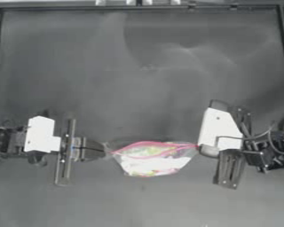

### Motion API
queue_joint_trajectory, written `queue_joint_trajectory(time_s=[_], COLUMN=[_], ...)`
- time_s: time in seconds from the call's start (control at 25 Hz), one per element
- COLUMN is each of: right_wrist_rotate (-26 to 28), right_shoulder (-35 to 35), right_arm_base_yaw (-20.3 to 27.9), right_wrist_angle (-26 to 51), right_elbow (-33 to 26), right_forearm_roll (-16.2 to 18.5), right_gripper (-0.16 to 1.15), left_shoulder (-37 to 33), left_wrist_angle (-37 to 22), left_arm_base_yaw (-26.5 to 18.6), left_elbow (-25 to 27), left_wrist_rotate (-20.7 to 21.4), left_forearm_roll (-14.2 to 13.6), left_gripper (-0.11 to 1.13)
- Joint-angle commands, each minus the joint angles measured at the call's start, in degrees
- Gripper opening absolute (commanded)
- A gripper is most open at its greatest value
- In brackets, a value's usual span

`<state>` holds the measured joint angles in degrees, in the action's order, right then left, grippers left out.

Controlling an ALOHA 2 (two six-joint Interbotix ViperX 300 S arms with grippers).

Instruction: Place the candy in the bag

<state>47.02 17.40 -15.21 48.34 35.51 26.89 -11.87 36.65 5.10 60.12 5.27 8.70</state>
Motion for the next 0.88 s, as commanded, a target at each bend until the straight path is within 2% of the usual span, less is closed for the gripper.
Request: queue_joint_trajectory(time_s=[0.04, 0.4, 0.88], right_wrist_rotate=[-0.44, -3.69, -8.09], right_shoulder=[1.49, 2.64, 2.72], right_arm_base_yaw=[0.88, 3.60, 8.26], right_wrist_angle=[0.26, 0.70, -1.58], right_elbow=[-2.20, -3.08, -2.99], right_forearm_roll=[1.23, 1.67, 1.58], right_gripper=[0.03, 0.03, 0.03], left_shoulder=[-4.04, -7.03, -7.21], left_wrist_angle=[-1.41, -4.75, -6.77], left_arm_base_yaw=[-1.14, -3.78, -7.56], left_elbow=[-0.62, -0.62, -0.70], left_wrist_rotate=[0.79, 2.81, 4.92], left_forearm_roll=[0.00, -0.09, -0.18], left_gripper=[0.09, 0.09, 0.09])
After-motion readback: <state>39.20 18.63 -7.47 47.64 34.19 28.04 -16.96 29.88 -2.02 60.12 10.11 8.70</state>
